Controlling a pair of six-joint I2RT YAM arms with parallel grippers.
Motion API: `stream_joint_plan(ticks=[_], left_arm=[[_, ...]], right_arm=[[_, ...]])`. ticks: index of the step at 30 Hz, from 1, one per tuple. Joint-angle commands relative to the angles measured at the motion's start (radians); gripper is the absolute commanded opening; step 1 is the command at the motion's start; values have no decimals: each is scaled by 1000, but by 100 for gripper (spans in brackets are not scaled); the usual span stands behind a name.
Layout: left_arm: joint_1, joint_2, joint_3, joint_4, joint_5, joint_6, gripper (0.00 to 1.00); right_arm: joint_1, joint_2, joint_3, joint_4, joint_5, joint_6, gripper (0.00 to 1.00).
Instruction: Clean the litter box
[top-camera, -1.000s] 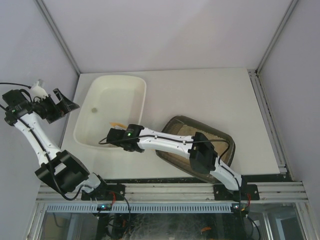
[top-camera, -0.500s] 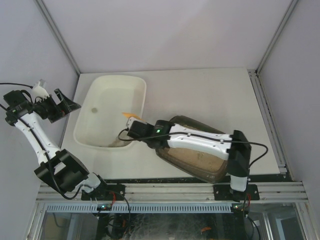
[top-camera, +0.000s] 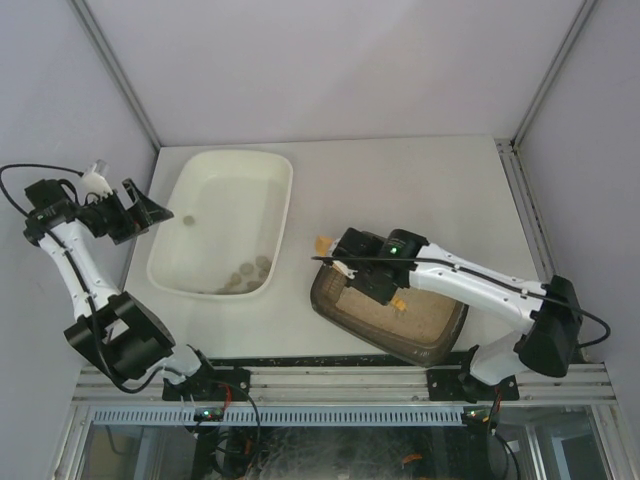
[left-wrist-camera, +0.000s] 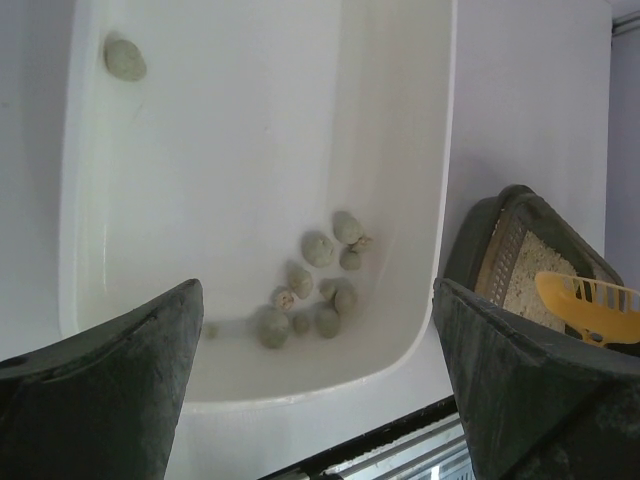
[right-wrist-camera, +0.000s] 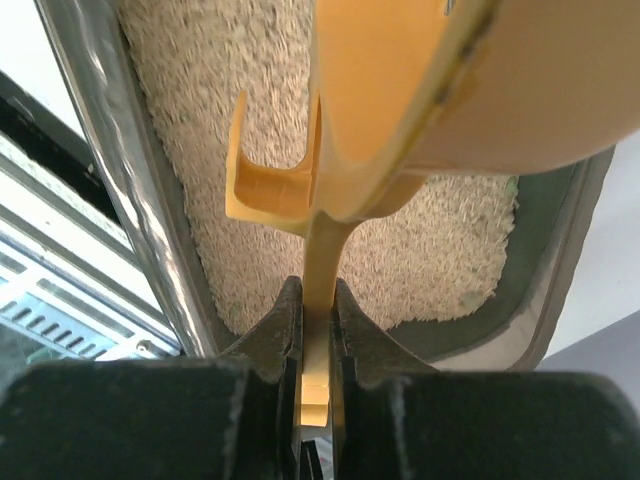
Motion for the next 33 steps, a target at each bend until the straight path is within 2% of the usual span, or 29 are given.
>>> stream_joint_plan(ticks=[1, 5, 10, 23, 25, 27, 28, 30, 31, 33], left_arm=[[-30, 3, -30, 23, 42, 27, 100], [-49, 3, -48, 35, 37, 24, 100], [-64, 13, -61, 44, 38, 20, 100], [-86, 14, -77, 60, 29, 15, 100], [-89, 18, -81, 63, 29, 13, 100], [-92, 22, -81, 63, 30, 12, 100], [-93, 24, -81, 64, 31, 11, 100], [-96, 25, -80, 64, 33, 12, 100], [-96, 26, -79, 64, 33, 12, 100], [-100, 27, -78, 64, 32, 10, 100]], right_arm=[[-65, -144, -63, -49, -65, -45, 0], [-137, -230, -133, -78, -112, -108, 0], [-149, -311, -220, -62, -116, -176, 0], [-157, -293, -388, 15, -157, -228, 2], [-157, -294, -388, 22, -136, -222, 11], [-158, -296, -388, 29, -106, -206, 27], [-158, -298, -388, 33, -91, -204, 58], [-158, -303, -380, 41, -10, -197, 91], [-158, -307, -370, 40, 39, -198, 99], [-158, -314, -345, 65, 216, -198, 100]])
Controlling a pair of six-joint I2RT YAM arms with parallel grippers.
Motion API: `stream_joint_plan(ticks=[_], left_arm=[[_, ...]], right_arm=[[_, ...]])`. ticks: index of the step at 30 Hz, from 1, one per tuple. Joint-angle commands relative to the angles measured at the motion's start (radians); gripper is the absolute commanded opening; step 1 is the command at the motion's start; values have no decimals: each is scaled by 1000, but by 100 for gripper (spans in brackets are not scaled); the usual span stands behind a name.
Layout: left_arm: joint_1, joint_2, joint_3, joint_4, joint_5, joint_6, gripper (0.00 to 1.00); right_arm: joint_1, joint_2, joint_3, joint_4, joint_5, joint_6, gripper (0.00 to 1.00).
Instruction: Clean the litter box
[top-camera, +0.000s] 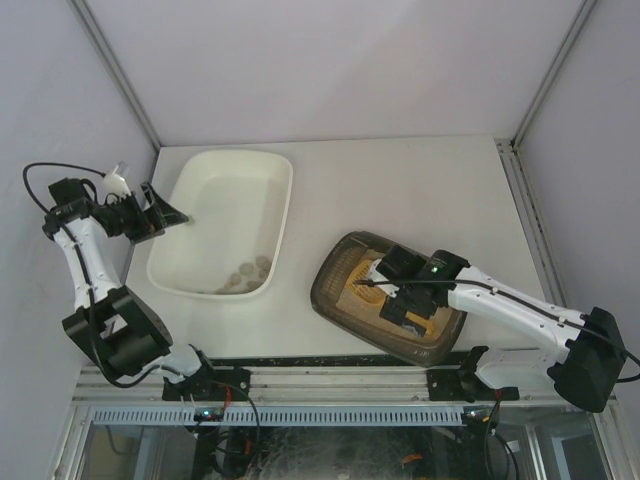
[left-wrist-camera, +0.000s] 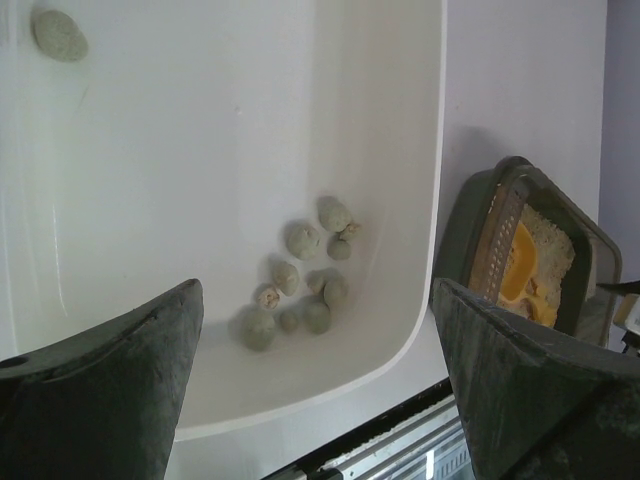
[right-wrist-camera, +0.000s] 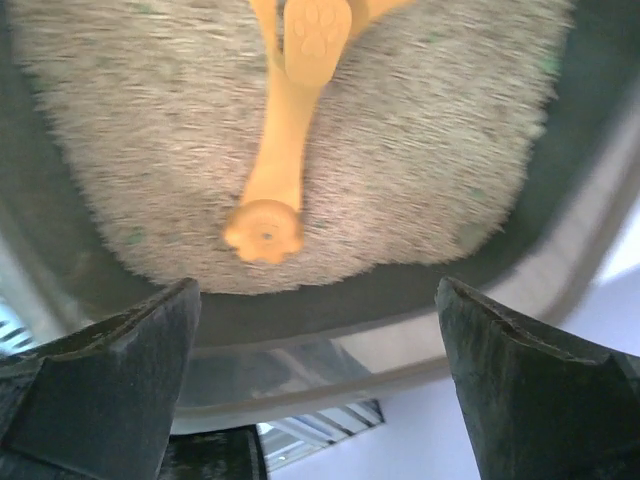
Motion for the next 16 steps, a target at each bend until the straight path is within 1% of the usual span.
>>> stream_joint_plan(ticks=[1, 2, 3, 4, 6, 7, 10, 12, 14, 15, 16], left_arm=[[-15, -1, -10, 23, 26, 9, 100], [-18, -2, -9, 23, 19, 9, 100], [-20, -4, -7, 21, 8, 9, 100], [-22, -10, 0, 17, -18, 9, 100], [-32, -34, 8, 17, -95, 14, 100], [-37, -53, 11, 17, -134, 20, 100], [-63, -113, 22, 12, -256, 45, 100], [-74, -139, 36, -9, -304, 53, 100], [-76, -166, 44, -30, -316, 54, 100], [-79, -185, 45, -37, -319, 50, 100], [-82, -215, 37, -30, -337, 42, 100]], right_arm=[[-9, -31, 68, 95, 360, 13, 100], [-18, -37, 106, 134, 422, 45, 100], [-34, -33, 169, 145, 447, 101, 100], [-47, -33, 244, 143, 430, 161, 100], [-58, -38, 406, 114, 328, 238, 100], [-63, -53, 445, 129, 302, 266, 100], [-62, -143, 405, 267, 423, 405, 100], [-63, -206, 357, 334, 448, 434, 100], [-58, -282, 283, 409, 486, 450, 100], [-48, -319, 240, 468, 557, 444, 100], [-36, -347, 211, 515, 667, 445, 100]])
